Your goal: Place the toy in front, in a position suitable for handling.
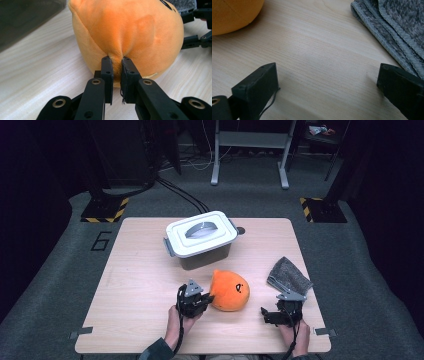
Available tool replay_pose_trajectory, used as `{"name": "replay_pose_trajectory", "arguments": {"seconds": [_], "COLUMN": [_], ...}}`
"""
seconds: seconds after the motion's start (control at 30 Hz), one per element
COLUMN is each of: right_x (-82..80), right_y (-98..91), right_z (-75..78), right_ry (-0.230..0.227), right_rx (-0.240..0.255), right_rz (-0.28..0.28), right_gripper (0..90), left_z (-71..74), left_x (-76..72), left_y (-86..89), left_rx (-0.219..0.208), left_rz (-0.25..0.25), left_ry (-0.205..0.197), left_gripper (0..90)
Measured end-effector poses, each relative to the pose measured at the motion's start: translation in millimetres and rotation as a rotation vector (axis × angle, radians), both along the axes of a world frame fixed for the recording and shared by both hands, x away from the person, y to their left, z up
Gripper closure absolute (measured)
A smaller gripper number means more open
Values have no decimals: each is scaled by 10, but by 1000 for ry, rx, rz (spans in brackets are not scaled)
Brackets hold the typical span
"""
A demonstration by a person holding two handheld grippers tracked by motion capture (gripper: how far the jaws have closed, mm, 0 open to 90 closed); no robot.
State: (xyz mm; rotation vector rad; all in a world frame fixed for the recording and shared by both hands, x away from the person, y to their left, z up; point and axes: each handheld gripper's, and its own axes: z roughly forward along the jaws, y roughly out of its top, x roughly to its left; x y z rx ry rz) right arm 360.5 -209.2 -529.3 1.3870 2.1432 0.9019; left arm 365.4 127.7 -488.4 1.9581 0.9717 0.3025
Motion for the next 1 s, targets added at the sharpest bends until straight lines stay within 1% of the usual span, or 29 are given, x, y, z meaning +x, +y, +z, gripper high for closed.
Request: {"name": "replay_pose_trajectory", "arguments": {"seconds": [0.1,0.13,0.2,0.23,0.27,0.43,0.6,0.7,0.73,0.8,0.83,0.9,0.93,0.97,1.0], "right_x": [-1,-1,-1,-1,-1,-1,0,-2,-1,2,8,16,18,29,36], "right_y": [3,2,1,2,2,0,-2,-1,-2,-3,-8,-5,-11,-32,-37], "right_z": [0,0,0,0,0,2,1,3,3,6,7,17,23,30,45], "right_ry": [2,1,1,1,2,3,1,4,5,7,6,17,15,10,19], "right_rx": [2,1,0,1,0,1,0,1,1,-1,-5,6,10,6,22], "right_rz": [-6,-11,-11,-11,-11,-7,-6,-8,-7,-6,3,-5,-2,9,2], "right_gripper": [27,27,27,27,27,29,29,28,28,29,29,52,71,72,71], "left_z": [-38,-47,-52,-59,-66,-81,-60,-48,-46,-36,-28,-15,-13,-10,-10], "left_x": [-24,-30,-41,-35,-30,-28,-1,6,5,9,11,16,14,18,20], "left_y": [-21,-35,-63,-80,-100,-189,-191,-184,-185,-179,-178,-177,-179,-174,-171], "left_rx": [-13,-19,-19,-41,-52,-40,-26,-21,-30,-33,-32,-21,-28,-22,-22], "left_rz": [7,6,3,-2,-8,-17,-28,-38,-37,-43,-50,-58,-59,-62,-62], "left_ry": [26,29,25,41,50,19,4,1,0,6,1,-2,0,-3,-3], "left_gripper": [822,822,822,822,822,821,819,819,818,817,816,815,814,813,813]}}
